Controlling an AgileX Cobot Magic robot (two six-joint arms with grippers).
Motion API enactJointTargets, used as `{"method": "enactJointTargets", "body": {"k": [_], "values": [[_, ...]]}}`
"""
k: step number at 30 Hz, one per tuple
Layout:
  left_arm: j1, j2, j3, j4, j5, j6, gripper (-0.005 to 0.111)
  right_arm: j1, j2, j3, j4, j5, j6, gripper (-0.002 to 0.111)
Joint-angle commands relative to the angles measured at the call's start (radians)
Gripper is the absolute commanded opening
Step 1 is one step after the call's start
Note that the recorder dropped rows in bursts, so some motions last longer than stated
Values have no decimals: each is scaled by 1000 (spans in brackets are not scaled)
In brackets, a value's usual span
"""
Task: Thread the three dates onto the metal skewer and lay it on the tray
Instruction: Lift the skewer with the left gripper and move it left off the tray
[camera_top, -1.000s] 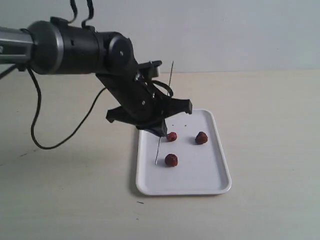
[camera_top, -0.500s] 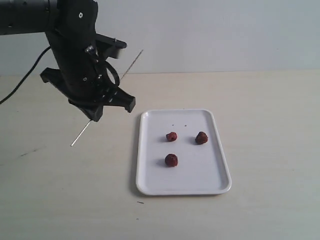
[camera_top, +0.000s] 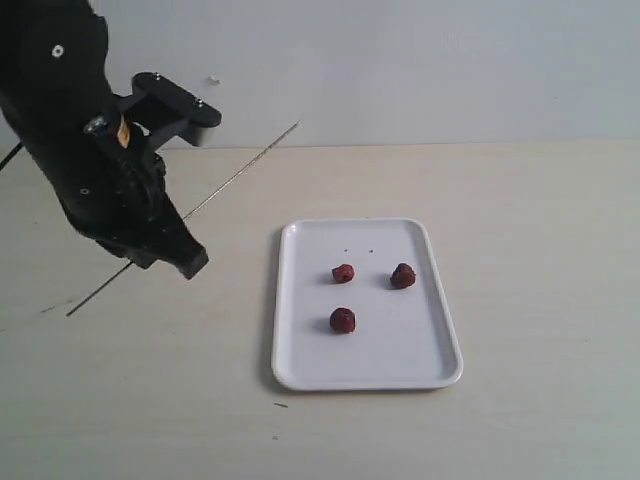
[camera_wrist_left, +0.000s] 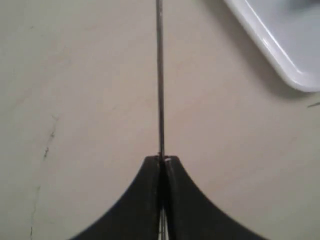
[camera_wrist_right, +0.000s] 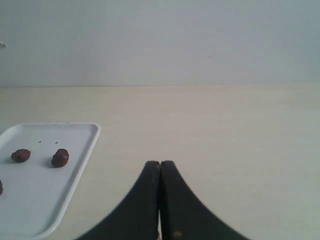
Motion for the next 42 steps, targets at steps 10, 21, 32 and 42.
{"method": "enactJointTargets", "body": {"k": [10, 21, 32, 42], "values": [[3, -97, 242, -91, -230, 318, 0, -6, -6, 4, 0, -1, 0, 0], [3, -79, 252, -63, -265, 409, 0, -6, -6, 4, 0, -4, 0, 0], [154, -67, 252, -152, -293, 784, 0, -6, -6, 4, 5, -206, 0, 0], [291, -4, 132, -418, -138, 1160, 0, -6, -6, 4, 48, -419, 96, 0]]}}
